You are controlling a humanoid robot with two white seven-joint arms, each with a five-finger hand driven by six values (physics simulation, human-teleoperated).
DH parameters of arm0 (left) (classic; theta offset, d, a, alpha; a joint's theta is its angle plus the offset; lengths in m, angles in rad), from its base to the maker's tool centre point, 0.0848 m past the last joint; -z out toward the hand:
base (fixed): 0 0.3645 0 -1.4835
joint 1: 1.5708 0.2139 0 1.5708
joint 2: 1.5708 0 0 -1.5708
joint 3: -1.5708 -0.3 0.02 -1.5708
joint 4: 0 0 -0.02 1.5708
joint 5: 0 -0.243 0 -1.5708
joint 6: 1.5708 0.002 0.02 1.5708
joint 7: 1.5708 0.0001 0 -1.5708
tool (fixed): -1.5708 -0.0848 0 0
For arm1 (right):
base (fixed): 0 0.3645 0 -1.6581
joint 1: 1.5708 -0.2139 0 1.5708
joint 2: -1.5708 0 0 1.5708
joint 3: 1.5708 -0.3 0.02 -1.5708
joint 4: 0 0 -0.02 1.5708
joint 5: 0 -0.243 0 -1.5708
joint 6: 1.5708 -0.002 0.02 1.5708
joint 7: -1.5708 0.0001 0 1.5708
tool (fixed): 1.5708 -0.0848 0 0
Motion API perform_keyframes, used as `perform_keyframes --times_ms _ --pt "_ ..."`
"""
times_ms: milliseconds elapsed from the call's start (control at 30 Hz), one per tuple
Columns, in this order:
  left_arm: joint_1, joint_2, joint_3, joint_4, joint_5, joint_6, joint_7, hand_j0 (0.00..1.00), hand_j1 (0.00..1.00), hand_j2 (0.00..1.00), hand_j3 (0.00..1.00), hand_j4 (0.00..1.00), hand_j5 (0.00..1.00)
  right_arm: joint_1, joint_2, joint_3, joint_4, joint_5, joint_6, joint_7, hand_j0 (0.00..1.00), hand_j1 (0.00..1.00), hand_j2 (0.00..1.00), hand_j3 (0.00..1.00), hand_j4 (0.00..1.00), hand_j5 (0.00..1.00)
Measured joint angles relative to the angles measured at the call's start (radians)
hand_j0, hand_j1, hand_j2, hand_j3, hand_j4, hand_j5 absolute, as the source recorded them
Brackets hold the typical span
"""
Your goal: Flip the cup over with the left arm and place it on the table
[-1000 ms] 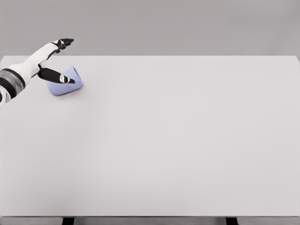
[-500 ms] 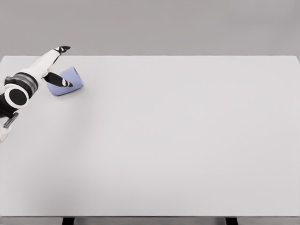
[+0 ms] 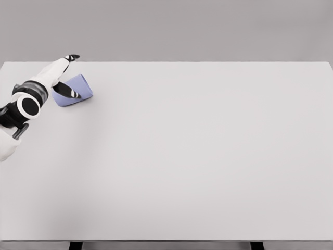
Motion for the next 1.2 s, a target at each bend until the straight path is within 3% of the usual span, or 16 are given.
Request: perform_keyframes --times_ms 200,967,1200 --pt "-0.011 -0.036 -0.015 0.064 -0.001 0.026 0.001 1.0 1.0 1.0 1.0 1.0 1.0 0.0 0.0 0.0 0.0 0.0 0.0 0.0 1.0 1.0 1.0 1.0 1.0 1.0" --pt "-0.028 -0.098 -0.029 0.139 0.0 0.047 0.001 1.0 1.0 1.0 1.0 1.0 1.0 0.0 0.0 0.0 0.0 0.0 0.0 0.0 1.0 1.0 1.0 1.0 1.0 1.0" --pt "-0.026 -0.102 -0.029 0.14 0.0 0.048 0.0 0.78 0.78 0.78 0.78 0.78 0.78 -0.002 0.0 0.0 0.0 0.0 0.0 0.0 1.0 1.0 1.0 1.0 1.0 1.0"
